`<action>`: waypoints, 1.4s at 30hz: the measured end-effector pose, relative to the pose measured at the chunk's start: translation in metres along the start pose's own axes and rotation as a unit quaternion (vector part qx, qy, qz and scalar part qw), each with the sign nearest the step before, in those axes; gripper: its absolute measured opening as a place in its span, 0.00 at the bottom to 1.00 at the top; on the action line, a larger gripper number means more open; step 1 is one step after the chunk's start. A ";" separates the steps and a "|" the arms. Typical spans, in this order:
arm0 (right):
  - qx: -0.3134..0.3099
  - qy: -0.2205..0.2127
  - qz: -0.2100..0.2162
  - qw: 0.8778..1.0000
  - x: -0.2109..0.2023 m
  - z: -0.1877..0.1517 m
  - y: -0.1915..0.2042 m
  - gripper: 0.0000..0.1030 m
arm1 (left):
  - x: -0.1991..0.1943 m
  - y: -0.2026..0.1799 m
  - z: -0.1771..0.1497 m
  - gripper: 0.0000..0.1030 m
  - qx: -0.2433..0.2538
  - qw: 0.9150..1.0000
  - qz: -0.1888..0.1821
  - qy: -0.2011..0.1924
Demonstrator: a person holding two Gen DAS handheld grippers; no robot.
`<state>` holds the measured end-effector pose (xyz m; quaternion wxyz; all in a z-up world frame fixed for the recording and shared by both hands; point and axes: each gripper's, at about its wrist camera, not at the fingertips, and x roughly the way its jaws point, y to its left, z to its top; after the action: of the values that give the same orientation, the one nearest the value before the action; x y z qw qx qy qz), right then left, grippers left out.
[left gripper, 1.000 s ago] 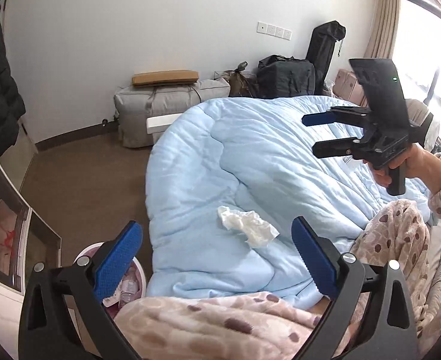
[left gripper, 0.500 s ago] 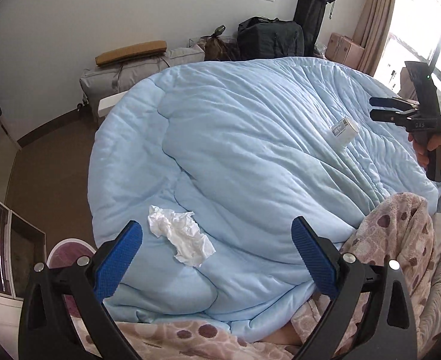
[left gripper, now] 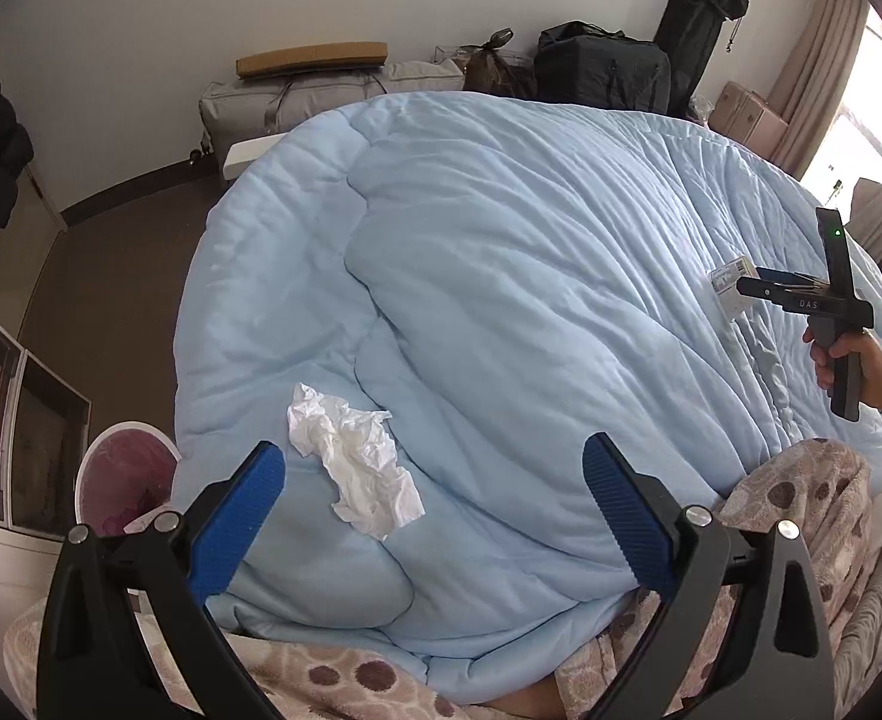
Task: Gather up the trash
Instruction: 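Grasp the white paper cup with the right tool while the left tool grasps the crumpled tissue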
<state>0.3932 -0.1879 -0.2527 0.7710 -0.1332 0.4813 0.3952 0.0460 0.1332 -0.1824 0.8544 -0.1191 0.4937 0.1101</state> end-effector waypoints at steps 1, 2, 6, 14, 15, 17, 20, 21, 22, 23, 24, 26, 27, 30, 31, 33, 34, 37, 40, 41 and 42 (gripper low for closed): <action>0.000 0.002 -0.001 1.000 0.005 0.000 -0.001 0.93 | 0.002 0.000 0.000 0.95 -0.001 1.000 0.002 0.004; 0.000 0.006 -0.003 1.000 0.010 0.000 -0.001 0.93 | 0.004 0.000 0.000 0.95 0.000 1.000 0.005 0.007; -0.005 0.008 -0.001 1.000 0.020 -0.003 -0.003 0.75 | 0.007 -0.002 0.001 0.95 0.008 1.000 0.019 0.010; 0.049 0.025 0.004 0.999 0.027 -0.009 -0.026 0.58 | 0.013 -0.004 0.001 0.95 0.003 1.000 0.000 0.020; 0.046 0.025 -0.001 0.999 0.027 -0.010 -0.025 0.58 | 0.014 -0.004 0.001 0.95 0.003 1.000 0.005 0.019; 0.048 0.019 -0.011 0.999 0.023 -0.010 -0.024 0.57 | 0.018 -0.003 0.000 0.95 0.005 1.000 0.016 0.023; 0.064 -0.001 -0.012 0.998 0.009 -0.011 -0.024 0.57 | 0.038 0.006 -0.002 0.95 -0.004 0.999 0.019 0.050; 0.064 -0.008 -0.011 0.998 0.004 -0.011 -0.023 0.57 | 0.046 0.010 -0.004 0.95 -0.010 0.998 0.012 0.062; 0.062 -0.013 -0.012 0.998 -0.001 -0.011 -0.021 0.57 | 0.053 0.012 -0.006 0.95 -0.015 0.997 0.007 0.070; 0.060 -0.016 -0.012 0.998 -0.005 -0.012 -0.020 0.57 | 0.059 0.013 -0.008 0.95 -0.020 0.997 0.003 0.076; 0.057 -0.018 -0.010 0.998 -0.009 -0.014 -0.019 0.57 | 0.066 0.016 -0.010 0.95 -0.026 0.996 0.006 0.081; 0.053 -0.019 -0.010 0.998 -0.015 -0.016 -0.017 0.57 | 0.076 0.021 -0.012 0.95 -0.035 0.995 0.022 0.085; 0.049 -0.019 -0.012 0.999 -0.018 -0.017 -0.016 0.57 | 0.079 0.023 -0.013 0.95 -0.040 0.995 0.029 0.088; 0.043 -0.018 -0.014 0.999 -0.024 -0.020 -0.014 0.57 | 0.092 0.033 -0.012 0.87 -0.060 0.992 0.022 0.105; 0.041 -0.017 -0.015 0.999 -0.026 -0.021 -0.013 0.57 | 0.095 0.035 -0.011 0.83 -0.063 0.992 0.017 0.112; 0.036 -0.016 -0.019 0.999 -0.026 -0.019 -0.011 0.57 | 0.100 0.035 -0.010 0.54 -0.054 0.991 0.022 0.118; 0.033 -0.016 -0.021 0.999 -0.026 -0.020 -0.010 0.57 | 0.102 0.034 -0.010 0.44 -0.044 0.991 0.022 0.121; 0.025 -0.015 -0.023 0.999 -0.024 -0.018 -0.005 0.57 | 0.104 0.025 -0.013 0.13 -0.015 0.992 0.015 0.127; 0.023 -0.016 -0.020 0.999 -0.026 -0.018 0.001 0.57 | 0.089 0.009 -0.013 0.12 0.029 0.994 0.036 0.100; 0.020 -0.018 -0.019 0.999 -0.027 -0.017 0.003 0.58 | 0.082 0.004 -0.012 0.10 0.042 0.994 0.042 0.089; 0.018 -0.020 -0.016 0.999 -0.029 -0.016 0.005 0.57 | 0.075 -0.001 -0.011 0.09 0.051 0.995 0.045 0.079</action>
<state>0.3727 -0.2082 -0.2359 0.7892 -0.1188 0.4706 0.3764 0.0741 0.1344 -0.2526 0.8119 -0.0608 0.5694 0.1134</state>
